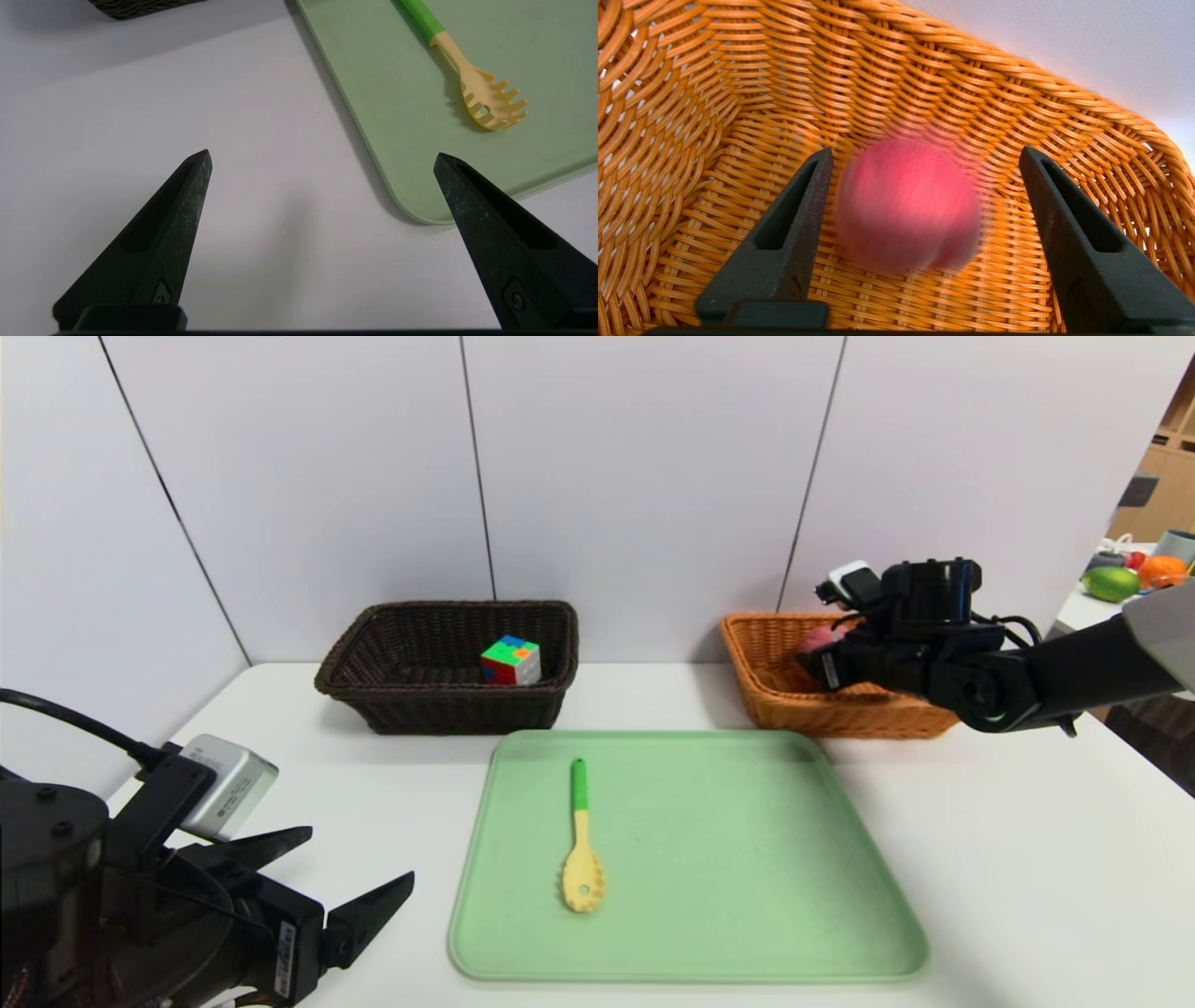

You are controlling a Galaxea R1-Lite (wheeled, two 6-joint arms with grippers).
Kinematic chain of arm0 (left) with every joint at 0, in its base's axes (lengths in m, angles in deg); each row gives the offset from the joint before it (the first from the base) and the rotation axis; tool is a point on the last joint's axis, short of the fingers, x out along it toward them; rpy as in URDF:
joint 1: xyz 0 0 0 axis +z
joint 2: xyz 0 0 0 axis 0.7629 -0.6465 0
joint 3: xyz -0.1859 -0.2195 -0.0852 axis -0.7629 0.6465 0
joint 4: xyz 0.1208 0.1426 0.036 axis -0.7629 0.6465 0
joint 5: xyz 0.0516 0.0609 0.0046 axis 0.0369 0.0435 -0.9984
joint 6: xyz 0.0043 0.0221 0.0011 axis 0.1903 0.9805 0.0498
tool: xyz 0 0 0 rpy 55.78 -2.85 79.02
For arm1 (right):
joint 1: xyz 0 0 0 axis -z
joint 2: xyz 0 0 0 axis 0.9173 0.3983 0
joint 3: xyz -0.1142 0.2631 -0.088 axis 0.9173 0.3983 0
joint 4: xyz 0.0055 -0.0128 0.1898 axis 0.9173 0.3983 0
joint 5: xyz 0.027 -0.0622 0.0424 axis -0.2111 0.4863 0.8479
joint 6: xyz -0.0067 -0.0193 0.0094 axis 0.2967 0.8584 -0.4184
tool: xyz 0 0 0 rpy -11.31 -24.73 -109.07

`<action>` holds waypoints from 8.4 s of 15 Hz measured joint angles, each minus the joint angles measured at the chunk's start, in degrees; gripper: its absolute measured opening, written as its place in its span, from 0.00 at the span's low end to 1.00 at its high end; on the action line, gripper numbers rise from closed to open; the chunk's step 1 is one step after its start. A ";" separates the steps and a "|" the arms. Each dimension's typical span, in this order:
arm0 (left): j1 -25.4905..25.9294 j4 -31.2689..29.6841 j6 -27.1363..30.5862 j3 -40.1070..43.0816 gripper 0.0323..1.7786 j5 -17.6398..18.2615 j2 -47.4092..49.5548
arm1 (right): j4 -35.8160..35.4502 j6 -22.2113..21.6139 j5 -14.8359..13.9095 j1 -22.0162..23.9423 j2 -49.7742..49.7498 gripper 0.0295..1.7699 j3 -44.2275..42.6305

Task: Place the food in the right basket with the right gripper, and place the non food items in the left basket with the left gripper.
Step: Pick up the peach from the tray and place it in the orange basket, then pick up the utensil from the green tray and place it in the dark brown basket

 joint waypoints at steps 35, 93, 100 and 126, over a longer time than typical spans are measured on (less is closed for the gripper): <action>-1.58 -0.07 -1.49 0.88 0.95 0.17 0.88 | 16.93 -11.24 2.21 -10.47 -67.95 0.96 47.65; -14.14 25.08 -25.39 -45.76 0.59 -15.57 -48.68 | 17.18 -10.63 2.55 -12.32 -73.29 0.96 54.10; -14.20 25.47 -25.55 -44.65 0.12 -15.54 -47.36 | 16.58 -10.72 2.57 -12.32 -72.33 0.96 53.99; -9.68 25.12 -6.62 -51.20 0.01 -24.15 -25.22 | 16.82 -10.11 2.29 -12.73 -72.17 0.96 54.04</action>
